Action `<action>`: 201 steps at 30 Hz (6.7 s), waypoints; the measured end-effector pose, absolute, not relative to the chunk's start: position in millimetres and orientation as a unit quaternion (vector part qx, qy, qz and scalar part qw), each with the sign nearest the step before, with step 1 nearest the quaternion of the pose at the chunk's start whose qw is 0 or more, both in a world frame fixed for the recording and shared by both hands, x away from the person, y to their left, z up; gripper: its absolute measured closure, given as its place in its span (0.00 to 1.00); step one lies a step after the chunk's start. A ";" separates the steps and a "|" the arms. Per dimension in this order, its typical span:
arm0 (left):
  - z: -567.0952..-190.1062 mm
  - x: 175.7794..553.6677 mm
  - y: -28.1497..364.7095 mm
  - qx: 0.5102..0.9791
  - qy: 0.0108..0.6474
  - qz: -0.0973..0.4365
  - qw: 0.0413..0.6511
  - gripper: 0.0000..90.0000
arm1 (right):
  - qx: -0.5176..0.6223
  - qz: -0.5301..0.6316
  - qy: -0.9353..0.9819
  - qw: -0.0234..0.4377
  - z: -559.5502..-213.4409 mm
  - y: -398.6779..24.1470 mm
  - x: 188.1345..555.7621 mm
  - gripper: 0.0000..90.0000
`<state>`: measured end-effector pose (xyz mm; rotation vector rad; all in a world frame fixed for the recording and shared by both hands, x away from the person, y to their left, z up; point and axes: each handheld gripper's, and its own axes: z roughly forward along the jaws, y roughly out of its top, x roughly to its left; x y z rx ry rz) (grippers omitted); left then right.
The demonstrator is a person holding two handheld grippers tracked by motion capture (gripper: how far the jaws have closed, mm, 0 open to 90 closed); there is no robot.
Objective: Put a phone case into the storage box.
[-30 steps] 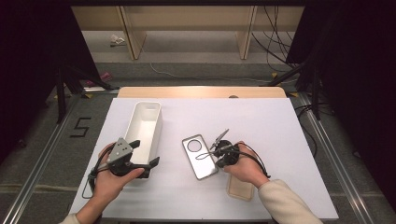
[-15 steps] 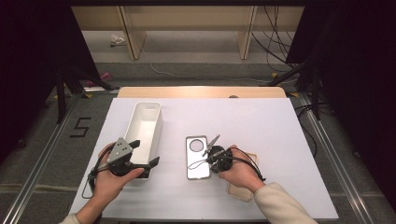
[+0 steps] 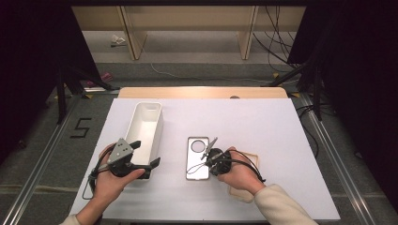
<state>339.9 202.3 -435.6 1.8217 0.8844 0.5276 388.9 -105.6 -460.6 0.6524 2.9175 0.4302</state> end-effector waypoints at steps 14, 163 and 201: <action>-435.8 339.7 201.9 0.754 0.365 0.218 0.501 0.06 | 0.198 0.137 0.968 0.075 -458.8 -106.9 389.9 0.84; -436.4 339.0 200.0 0.753 0.361 0.210 0.509 0.08 | 0.057 0.180 0.981 0.038 -434.4 -70.4 381.3 0.99; -391.8 374.1 157.5 0.761 0.380 0.182 0.493 0.18 | 0.068 0.282 0.955 0.065 -411.1 -106.5 370.3 0.99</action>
